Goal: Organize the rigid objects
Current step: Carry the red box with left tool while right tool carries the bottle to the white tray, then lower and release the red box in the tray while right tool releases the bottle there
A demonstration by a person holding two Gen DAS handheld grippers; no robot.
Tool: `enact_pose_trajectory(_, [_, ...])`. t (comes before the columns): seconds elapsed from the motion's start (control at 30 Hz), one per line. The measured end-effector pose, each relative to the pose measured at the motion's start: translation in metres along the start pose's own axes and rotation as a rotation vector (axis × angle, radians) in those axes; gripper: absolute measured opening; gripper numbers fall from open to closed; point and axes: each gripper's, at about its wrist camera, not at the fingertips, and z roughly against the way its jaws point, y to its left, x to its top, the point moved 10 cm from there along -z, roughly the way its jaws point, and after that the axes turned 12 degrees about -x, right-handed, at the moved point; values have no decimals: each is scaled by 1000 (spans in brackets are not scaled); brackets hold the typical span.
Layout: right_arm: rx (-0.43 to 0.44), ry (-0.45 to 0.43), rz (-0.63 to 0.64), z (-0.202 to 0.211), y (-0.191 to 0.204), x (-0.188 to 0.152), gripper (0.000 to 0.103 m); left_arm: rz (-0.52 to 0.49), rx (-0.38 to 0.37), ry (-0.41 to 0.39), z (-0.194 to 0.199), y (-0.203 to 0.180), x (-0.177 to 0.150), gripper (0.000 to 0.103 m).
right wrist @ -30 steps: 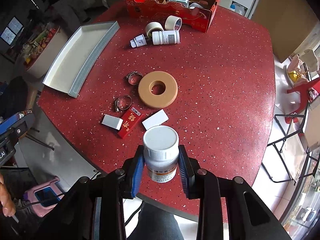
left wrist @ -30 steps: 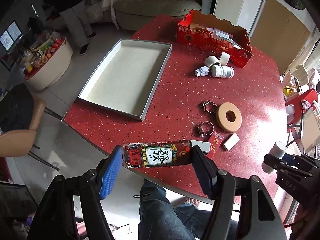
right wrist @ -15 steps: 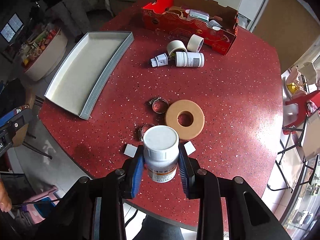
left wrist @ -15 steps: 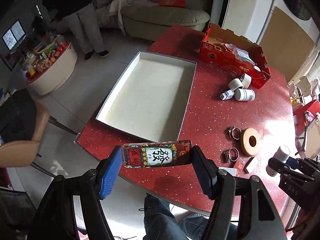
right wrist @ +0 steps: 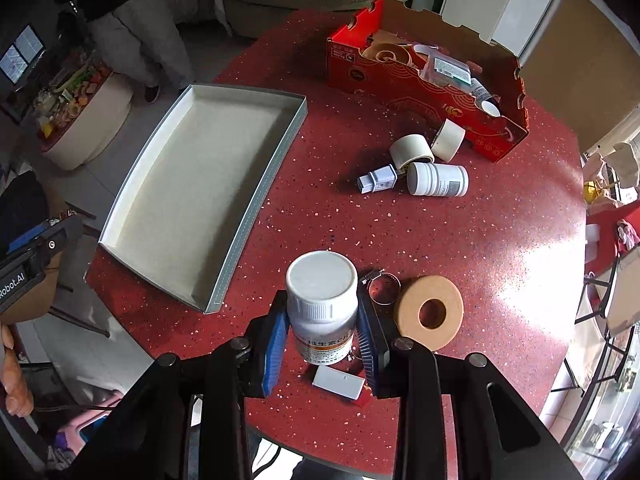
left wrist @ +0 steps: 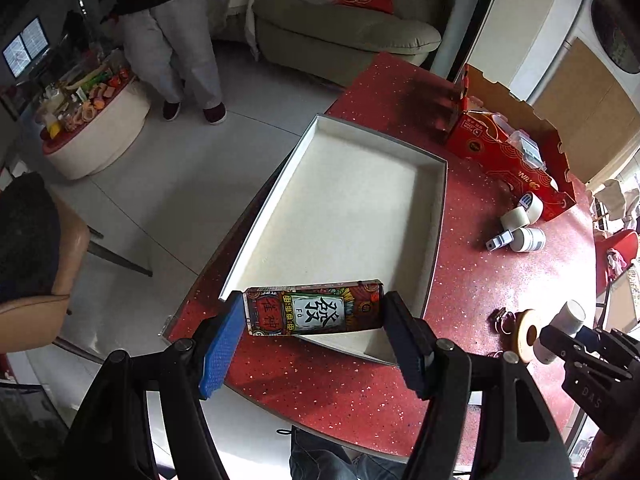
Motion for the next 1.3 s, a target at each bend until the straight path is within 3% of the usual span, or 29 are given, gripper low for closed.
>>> enact_pose_trajectory(0.57, [47, 53, 26, -25, 76, 103, 34, -12, -50, 102, -73, 10, 58, 72])
enact_pose_trajectory(1.3, [43, 125, 15, -90, 106, 151, 34, -20, -54, 183, -126, 14, 75, 72])
